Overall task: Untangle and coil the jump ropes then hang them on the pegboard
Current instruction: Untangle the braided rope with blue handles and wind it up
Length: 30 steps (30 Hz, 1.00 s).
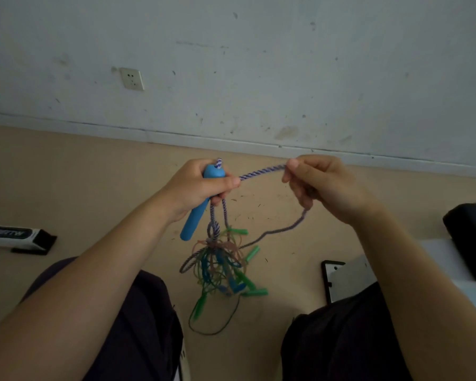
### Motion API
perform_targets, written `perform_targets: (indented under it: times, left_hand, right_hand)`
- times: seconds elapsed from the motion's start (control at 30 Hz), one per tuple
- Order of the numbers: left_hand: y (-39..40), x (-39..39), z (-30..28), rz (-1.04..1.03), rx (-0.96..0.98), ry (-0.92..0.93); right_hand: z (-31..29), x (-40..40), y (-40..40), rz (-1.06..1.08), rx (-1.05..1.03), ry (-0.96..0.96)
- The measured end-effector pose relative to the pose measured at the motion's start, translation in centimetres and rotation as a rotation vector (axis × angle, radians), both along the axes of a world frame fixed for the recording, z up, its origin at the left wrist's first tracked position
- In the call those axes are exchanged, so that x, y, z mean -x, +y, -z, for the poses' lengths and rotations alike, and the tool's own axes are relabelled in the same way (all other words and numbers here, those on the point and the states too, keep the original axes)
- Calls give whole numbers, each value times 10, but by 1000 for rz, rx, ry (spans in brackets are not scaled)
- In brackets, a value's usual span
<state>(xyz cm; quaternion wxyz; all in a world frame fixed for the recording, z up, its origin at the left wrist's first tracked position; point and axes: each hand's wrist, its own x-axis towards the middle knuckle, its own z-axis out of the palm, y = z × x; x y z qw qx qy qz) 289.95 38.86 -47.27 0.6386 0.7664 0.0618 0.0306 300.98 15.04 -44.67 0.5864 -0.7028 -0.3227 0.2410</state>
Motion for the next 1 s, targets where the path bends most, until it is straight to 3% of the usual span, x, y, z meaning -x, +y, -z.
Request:
perform_targets:
  times: [0.13,0.2,0.4,0.47,0.57,0.8,0.9,1.0]
  left_hand:
    - [-11,1,0,80,-15,27]
    - [-13,2,-1,115,-7,26]
    - [-4,0,-2,71,61,40]
    - [0,0,-2,5,88,33]
    - [1,1,-2,-60,103,30]
    - [-15,-3,0,49,-17,66]
    - [-17,-4,0,76,-39,73]
    - [-18,-8,-2,121,21,50]
  right_hand:
    - [8,18,18,-177,194,-32]
    - [10,23,25,-191,193,-15]
    - [3,9,17,68,-230,119]
    - [-1,-1,9,150,-277,132]
    - [0,-8,2,146,-150,45]
    - [16,22,28,-104,213,-70]
    - [20,25,32,-81,244,-54]
    - [16,20,31,-16,94,6]
